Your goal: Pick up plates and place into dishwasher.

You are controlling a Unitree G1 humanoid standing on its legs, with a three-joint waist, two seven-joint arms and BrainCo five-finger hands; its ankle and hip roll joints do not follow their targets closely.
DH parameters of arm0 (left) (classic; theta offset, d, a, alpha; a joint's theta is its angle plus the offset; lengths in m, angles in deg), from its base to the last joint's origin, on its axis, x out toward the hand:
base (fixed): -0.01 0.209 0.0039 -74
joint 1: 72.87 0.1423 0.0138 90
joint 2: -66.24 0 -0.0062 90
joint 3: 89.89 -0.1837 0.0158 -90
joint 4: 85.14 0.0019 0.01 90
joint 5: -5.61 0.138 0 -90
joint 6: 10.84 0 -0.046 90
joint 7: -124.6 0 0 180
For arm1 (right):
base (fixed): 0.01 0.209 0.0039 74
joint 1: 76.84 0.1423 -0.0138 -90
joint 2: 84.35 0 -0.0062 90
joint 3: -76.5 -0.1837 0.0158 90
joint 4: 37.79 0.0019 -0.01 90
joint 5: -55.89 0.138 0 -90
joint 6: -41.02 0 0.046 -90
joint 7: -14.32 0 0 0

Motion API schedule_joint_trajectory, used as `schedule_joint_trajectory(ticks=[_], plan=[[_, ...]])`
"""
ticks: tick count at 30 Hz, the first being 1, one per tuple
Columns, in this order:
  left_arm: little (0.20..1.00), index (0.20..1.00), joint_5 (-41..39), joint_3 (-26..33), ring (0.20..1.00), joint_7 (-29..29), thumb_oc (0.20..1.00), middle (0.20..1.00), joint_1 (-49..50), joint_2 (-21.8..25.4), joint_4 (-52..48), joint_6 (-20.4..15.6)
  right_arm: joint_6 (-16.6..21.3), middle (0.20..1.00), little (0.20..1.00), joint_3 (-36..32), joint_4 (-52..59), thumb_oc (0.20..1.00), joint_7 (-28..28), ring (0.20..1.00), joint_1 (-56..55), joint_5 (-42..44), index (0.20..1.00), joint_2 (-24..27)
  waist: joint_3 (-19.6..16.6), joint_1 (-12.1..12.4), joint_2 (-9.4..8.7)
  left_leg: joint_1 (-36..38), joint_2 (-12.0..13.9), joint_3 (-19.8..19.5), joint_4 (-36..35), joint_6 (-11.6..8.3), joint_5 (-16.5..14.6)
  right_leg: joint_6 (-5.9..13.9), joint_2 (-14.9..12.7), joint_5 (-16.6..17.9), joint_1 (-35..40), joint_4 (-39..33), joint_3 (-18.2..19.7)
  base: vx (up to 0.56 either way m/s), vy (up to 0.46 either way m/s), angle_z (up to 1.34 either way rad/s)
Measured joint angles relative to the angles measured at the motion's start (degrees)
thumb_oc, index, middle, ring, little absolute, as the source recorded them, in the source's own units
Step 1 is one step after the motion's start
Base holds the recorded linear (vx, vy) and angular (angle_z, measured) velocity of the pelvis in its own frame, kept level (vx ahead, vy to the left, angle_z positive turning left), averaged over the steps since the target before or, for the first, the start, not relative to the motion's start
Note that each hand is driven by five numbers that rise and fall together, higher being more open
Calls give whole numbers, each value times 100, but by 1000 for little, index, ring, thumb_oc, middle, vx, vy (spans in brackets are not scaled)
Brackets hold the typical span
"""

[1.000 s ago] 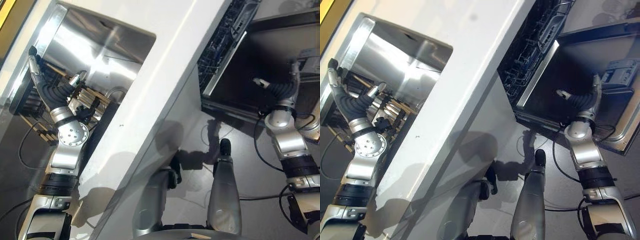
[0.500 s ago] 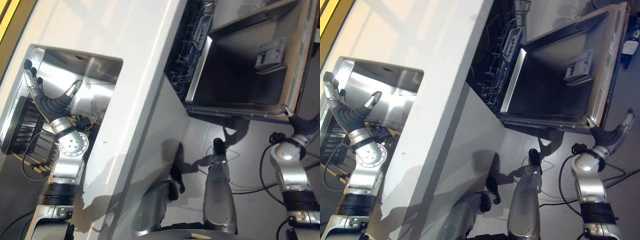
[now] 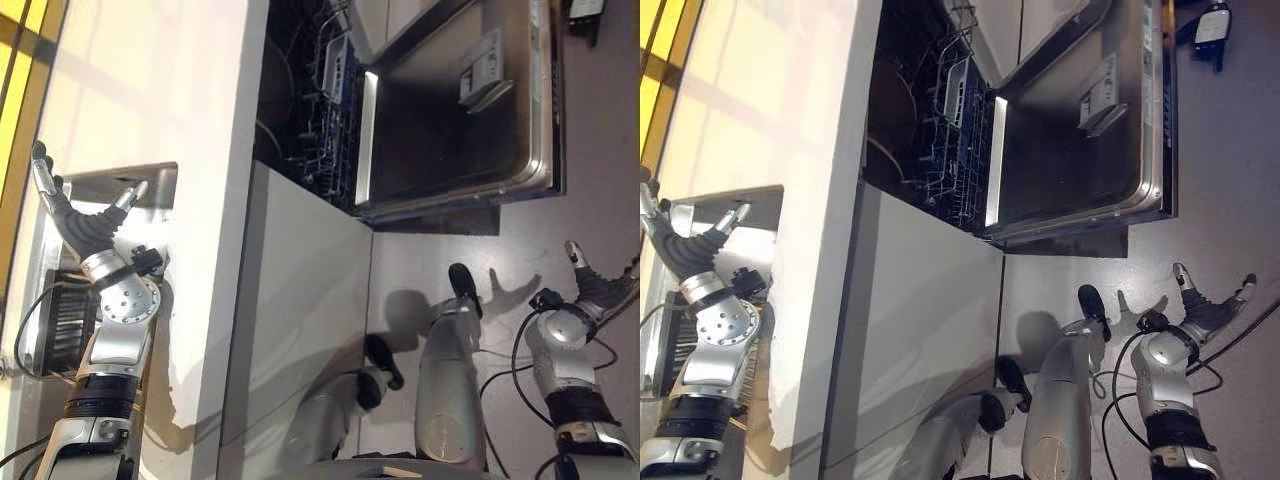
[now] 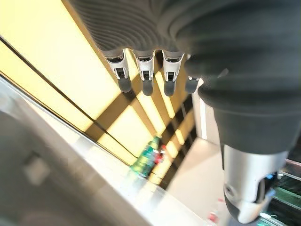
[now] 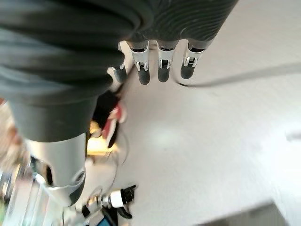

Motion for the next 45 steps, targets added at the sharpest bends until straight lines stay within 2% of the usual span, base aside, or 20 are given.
schedule_joint_trajectory(ticks=[1, 2, 3, 4, 6, 10, 13, 16, 21, 23, 24, 26, 28, 29, 30, 32, 34, 37, 45], plan=[[1000, 1000, -97, 9, 1000, -15, 1000, 1000, -53, 50, -32, -3, 145, 1000, 1000, 4, 4, 1000, 241, 1000, 6, 295, 1000, -88, -5, 50, 7, -163, 44, 61, 146, -8, -8, -201, -40, -167, -302, 658, 132, -5, -31, -7], [1000, 1000, -127, -8, 1000, -3, 1000, 1000, -138, 77, -76, -14, 246, 1000, 1000, 25, -4, 1000, 527, 1000, 35, 508, 1000, -95, -12, 67, 17, -334, 39, 62, 334, -54, -71, -319, -190, -552, -471, 1279, 229, -28, -32, 22], [1000, 1000, -137, -8, 1000, 0, 1000, 1000, -145, 139, -141, -11, 339, 1000, 1000, 89, 6, 1000, 866, 1000, 109, 766, 1000, -92, -13, 71, 7, -502, 27, 67, 612, -130, -182, -78, -310, -917, -532, 1407, 197, -39, -45, 22], [1000, 1000, -143, -39, 1000, -11, 1000, 1000, -99, 155, -186, -10, 378, 1000, 1000, 176, -20, 1000, 1212, 1000, 286, 948, 1000, -66, -96, 139, 102, -709, 43, 36, 840, -213, -267, 185, -277, -919, -700, 1500, 183, -46, -72, 2], [1000, 1000, -145, -235, 1000, -22, 1000, 1000, -154, 94, -299, -11, 482, 1000, 1000, 217, -54, 1000, 1883, 1000, 597, 1314, 1000, -16, -191, 248, 222, -797, 68, 26, 939, -227, -278, 141, -227, -908, -834, 1612, 197, -45, -99, -12], [1000, 1000, -132, -444, 1000, 109, 1000, 1000, -366, 59, -523, 15, 518, 1000, 1000, 495, -106, 1000, 3146, 1000, 1258, 1782, 1000, 156, -306, 249, 368, -1147, 174, -9, 1494, -189, -485, 145, -276, -881, -1038, 1793, 178, -44, -127, -1], [1000, 1000, -142, -444, 1000, 170, 1000, 1000, -559, 79, -688, 34, 469, 1000, 1000, 377, -230, 1000, 3478, 1000, 1513, 2068, 1000, 430, -356, 364, 429, -1575, 101, -114, 1896, -145, -581, 142, -374, -872, -1362, 2036, 181, -16, -109, 22], [1000, 1000, -205, -389, 1000, 176, 1000, 1000, -598, 89, -729, 48, 242, 1000, 1000, 308, -458, 1000, 3782, 1000, 1763, 2301, 1000, 781, -355, 492, 428, -1852, 119, -174, 2205, -159, -596, 131, -383, -887, -1593, 2308, 198, -10, -99, 19], [1000, 1000, -225, -405, 1000, 261, 1000, 1000, -525, 243, -794, 53, -298, 1000, 1000, 361, -903, 1000, 3861, 1000, 2382, 2329, 1000, 1096, -362, 567, 436, -2203, 170, -285, 2606, -159, -602, 118, -347, -890, -1848, 2553, 205, 0, -76, 7], [1000, 1000, -315, -403, 1000, 274, 1000, 1000, -523, 303, -839, 42, -365, 1000, 1000, 376, -901, 1000, 3859, 1000, 2425, 2328, 1000, 1168, -364, 603, 439, -2390, 205, -310, 2793, -152, -607, 16, -341, -919, -1973, 2797, 242, 9, -29, 11], [1000, 1000, -333, -398, 1000, 276, 1000, 1000, -512, 308, -842, 31, -375, 1000, 1000, 371, -901, 1000, 3859, 1000, 2441, 2328, 1000, 1216, -346, 593, 416, -2439, 181, -345, 2895, -167, -619, 28, -347, -928, -2029, 2863, 258, 11, -14, 21], [1000, 1000, -367, -399, 1000, 280, 1000, 1000, -423, 335, -866, 26, -480, 1000, 1000, 378, -901, 1000, 3871, 1000, 2560, 2329, 1000, 1280, -354, 677, 426, -2485, 127, -343, 2861, -187, -629, 30, -282, -929, -2128, 2822, 263, 12, -17, -3], [1000, 1000, -401, -466, 1000, 272, 1000, 1000, -353, 273, -895, 10, -690, 1000, 1000, 438, -895, 1000, 3962, 1000, 2608, 2329, 1000, 1291, -367, 736, 444, -2503, 188, -453, 2800, -177, -633, 21, -240, -905, -2129, 2814, 234, 8, -3, -26], [1000, 1000, -406, -504, 1000, 328, 1000, 1000, -346, 284, -925, 16, -790, 1000, 1000, 443, -864, 1000, 3991, 1000, 2587, 2331, 1000, 1279, -371, 763, 460, -2567, 282, -446, 2865, -169, -624, -318, -155, -1169, -2143, 3353, 289, 6, 17, -7], [1000, 1000, -418, -494, 1000, 327, 1000, 1000, -365, 315, -932, 15, -843, 1000, 1000, 442, -806, 1000, 4011, 1000, 2615, 2332, 1000, 1323, -337, 745, 404, -2632, 277, -467, 2907, -206, -620, -91, -176, -1614, -2059, 3603, 269, 5, 21, 11], [1000, 1000, -421, -634, 1000, 316, 1000, 1000, -375, 262, -926, 64, -888, 1000, 1000, 452, -734, 1000, 4126, 1000, 2626, 2333, 1000, 1304, -338, 685, 406, -2651, 154, -403, 2929, -380, -675, -100, -190, -1628, -2124, 3554, 201, 0, 17, 15], [1000, 1000, -412, -611, 1000, 313, 1000, 1000, -397, 238, -949, 97, -1049, 1000, 1000, 554, -582, 1000, 4152, 1000, 2562, 2334, 1000, 1324, -328, 684, 393, -2552, 91, -490, 2810, -236, -601, -101, -169, -1624, -2107, 3510, 169, 1, 11, -16], [1000, 1000, -412, -678, 1000, 320, 1000, 1000, -424, 143, -915, 162, -1144, 1000, 1000, 705, -519, 1000, 4150, 1000, 2454, 2334, 1000, 1313, -335, 673, 402, -2418, 119, -553, 2648, -208, -552, -192, -182, -1454, -1909, 3233, -14, 18, 23, -16], [1000, 1000, -423, -812, 1000, 427, 1000, 1000, -499, -287, -794, 167, -1184, 1000, 1000, 884, -20, 1000, 3891, 1000, 1929, 2309, 1000, 1274, -316, 650, 378, -1860, 133, -761, 2108, -250, -368, -239, -279, -1408, -1212, 2766, -441, 49, 24, 6]])
